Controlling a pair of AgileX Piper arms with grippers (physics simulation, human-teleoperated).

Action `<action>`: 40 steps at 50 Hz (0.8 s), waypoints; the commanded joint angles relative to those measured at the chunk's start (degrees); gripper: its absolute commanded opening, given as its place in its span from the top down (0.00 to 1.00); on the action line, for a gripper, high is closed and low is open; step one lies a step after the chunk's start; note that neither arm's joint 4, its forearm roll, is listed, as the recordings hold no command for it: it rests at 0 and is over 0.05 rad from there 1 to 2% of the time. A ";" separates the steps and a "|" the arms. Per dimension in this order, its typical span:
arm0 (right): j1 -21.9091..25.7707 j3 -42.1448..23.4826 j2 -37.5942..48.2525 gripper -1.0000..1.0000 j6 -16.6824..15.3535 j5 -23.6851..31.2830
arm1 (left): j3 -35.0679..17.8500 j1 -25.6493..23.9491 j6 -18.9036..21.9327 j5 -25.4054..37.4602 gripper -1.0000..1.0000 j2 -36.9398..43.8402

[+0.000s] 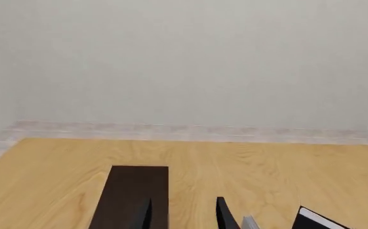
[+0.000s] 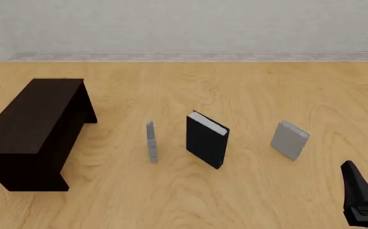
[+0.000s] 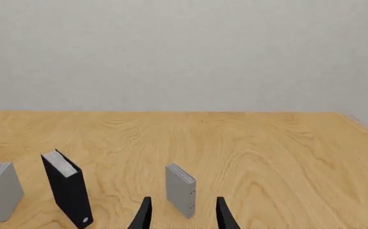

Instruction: Pick up the book in the middle and place it on the cabinet shelf.

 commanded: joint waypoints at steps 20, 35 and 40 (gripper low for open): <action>-0.08 0.20 0.49 0.00 0.80 0.03 | -28.16 -13.02 -1.34 18.62 0.00 19.56; -0.05 -0.04 -0.07 0.00 0.44 0.51 | -39.01 -20.07 6.02 24.14 0.00 28.26; -0.06 0.13 0.08 0.00 0.57 0.28 | -40.94 -25.40 11.34 25.07 0.00 32.27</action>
